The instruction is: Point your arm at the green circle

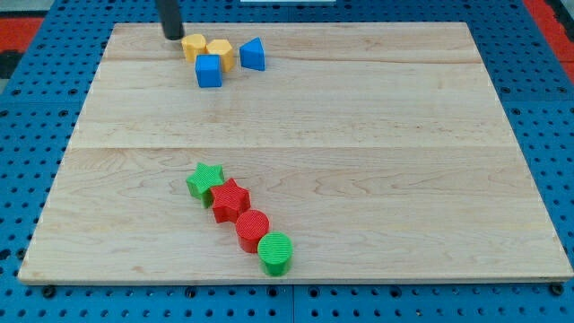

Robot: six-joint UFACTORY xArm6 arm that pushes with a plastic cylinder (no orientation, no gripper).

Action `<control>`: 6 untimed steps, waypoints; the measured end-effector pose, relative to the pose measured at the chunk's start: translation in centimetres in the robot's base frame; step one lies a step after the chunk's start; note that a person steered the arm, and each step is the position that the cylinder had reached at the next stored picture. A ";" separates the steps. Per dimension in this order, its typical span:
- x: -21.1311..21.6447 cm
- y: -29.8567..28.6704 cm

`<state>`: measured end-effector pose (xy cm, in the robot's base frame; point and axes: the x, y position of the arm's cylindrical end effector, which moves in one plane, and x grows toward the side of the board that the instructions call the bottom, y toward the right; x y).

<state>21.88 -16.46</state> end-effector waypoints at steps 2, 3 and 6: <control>12.2 -6.8; 26.1 -5.3; 39.9 6.0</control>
